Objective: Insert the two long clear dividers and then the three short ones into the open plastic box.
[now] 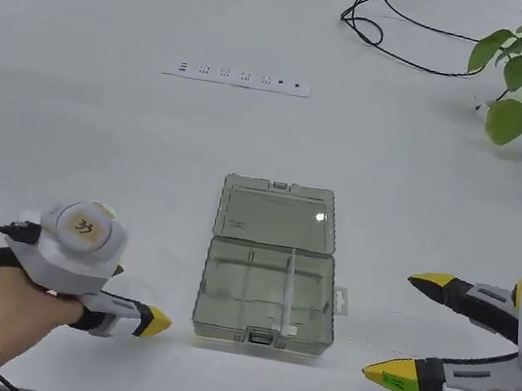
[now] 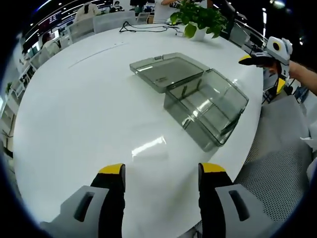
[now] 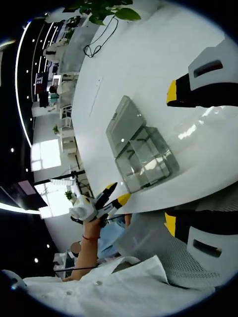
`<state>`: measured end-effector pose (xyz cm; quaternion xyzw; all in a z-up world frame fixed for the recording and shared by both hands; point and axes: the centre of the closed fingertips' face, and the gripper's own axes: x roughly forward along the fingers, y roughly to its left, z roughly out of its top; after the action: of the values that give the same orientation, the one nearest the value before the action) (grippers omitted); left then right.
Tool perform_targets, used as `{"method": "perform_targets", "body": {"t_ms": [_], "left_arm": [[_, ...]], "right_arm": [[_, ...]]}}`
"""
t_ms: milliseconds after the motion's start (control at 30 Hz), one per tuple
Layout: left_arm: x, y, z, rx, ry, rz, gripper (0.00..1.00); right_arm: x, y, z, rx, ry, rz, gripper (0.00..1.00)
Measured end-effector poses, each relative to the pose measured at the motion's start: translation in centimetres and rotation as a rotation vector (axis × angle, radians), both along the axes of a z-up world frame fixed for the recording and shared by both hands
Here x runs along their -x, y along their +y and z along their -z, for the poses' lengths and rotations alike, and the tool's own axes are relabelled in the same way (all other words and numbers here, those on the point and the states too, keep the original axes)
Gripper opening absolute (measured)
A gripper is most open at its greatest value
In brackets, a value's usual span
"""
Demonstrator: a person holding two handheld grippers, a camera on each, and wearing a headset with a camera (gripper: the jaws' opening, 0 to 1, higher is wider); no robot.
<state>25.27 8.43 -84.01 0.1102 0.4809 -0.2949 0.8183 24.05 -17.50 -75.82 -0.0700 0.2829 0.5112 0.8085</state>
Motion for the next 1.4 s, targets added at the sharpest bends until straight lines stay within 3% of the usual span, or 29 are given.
{"method": "perform_targets", "body": {"t_ms": [167, 200, 233, 267, 400, 567, 833, 1400], "left_arm": [[0.1, 0.4, 0.9, -0.043, 0.025, -0.013, 0.52], [0.3, 0.7, 1.1, -0.077, 0.03, -0.009, 0.51], [-0.3, 0.5, 0.9, -0.077, -0.003, 0.009, 0.48], [-0.1, 0.6, 1.0, -0.08, 0.013, -0.006, 0.48], [-0.1, 1.1, 1.1, -0.145, 0.01, 0.003, 0.39], [0.0, 1.0, 1.1, -0.148, 0.031, -0.041, 0.37], [-0.2, 1.4, 1.0, -0.155, 0.052, -0.053, 0.32], [0.0, 1.5, 1.0, -0.135, 0.085, -0.004, 0.31]], "right_arm": [[0.2, 0.1, -0.1, -0.003, -0.003, 0.0, 0.85], [0.4, 0.2, -0.2, -0.004, -0.003, 0.0, 0.85], [0.4, 0.2, -0.3, -0.006, -0.004, 0.0, 0.85], [0.4, 0.2, -0.3, -0.007, -0.005, 0.001, 0.85], [0.4, 0.2, -0.5, -0.017, -0.007, 0.01, 0.85], [0.3, 0.3, -0.7, -0.03, -0.011, 0.024, 0.85], [0.5, 0.3, -0.8, -0.03, -0.015, 0.025, 0.84], [0.9, -0.1, -0.3, -0.018, -0.014, 0.044, 0.83]]}}
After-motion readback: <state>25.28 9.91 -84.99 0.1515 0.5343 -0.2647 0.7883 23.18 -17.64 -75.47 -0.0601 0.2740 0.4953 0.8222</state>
